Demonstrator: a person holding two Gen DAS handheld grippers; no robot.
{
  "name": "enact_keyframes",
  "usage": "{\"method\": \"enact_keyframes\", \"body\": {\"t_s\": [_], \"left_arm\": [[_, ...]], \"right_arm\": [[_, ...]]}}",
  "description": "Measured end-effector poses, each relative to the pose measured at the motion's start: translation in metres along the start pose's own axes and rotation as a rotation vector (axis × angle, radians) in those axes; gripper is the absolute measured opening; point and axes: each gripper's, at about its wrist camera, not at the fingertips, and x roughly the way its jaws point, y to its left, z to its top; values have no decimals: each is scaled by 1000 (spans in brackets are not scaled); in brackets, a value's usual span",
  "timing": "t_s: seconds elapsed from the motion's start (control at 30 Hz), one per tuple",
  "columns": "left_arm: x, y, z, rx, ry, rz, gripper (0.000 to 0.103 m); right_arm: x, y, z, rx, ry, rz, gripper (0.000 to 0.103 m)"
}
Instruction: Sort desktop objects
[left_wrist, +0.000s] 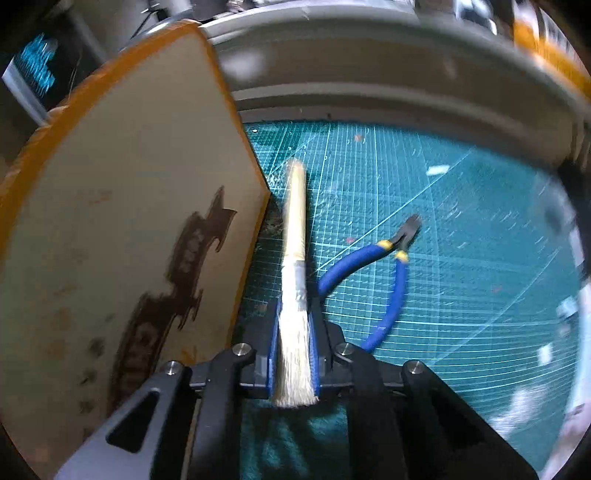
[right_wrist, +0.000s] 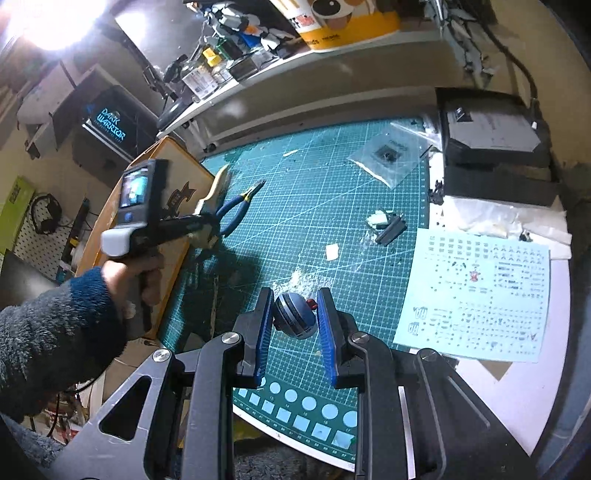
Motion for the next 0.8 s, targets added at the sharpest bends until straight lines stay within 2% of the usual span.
{"method": "enact_keyframes", "body": {"t_s": [0.3, 0.33, 0.43, 0.5, 0.8], "left_arm": [[-57, 7, -18, -168, 41, -245, 13], [-69, 6, -19, -164, 26, -244, 13], [-98, -8, -22, -57, -13, -200, 13], [-114, -16, -18, -24, -22, -206, 13], [-190, -21, -7, 1, -128, -244, 13]], "right_arm": [[-3, 15, 29, -47, -20, 25, 22], [-3, 17, 30, -50, -20, 24, 22], [-6, 26, 36, -64, -16, 4, 22], [-11, 32, 40, -61, -24, -10, 22], [-50, 71, 55, -64, -92, -108, 22]]}}
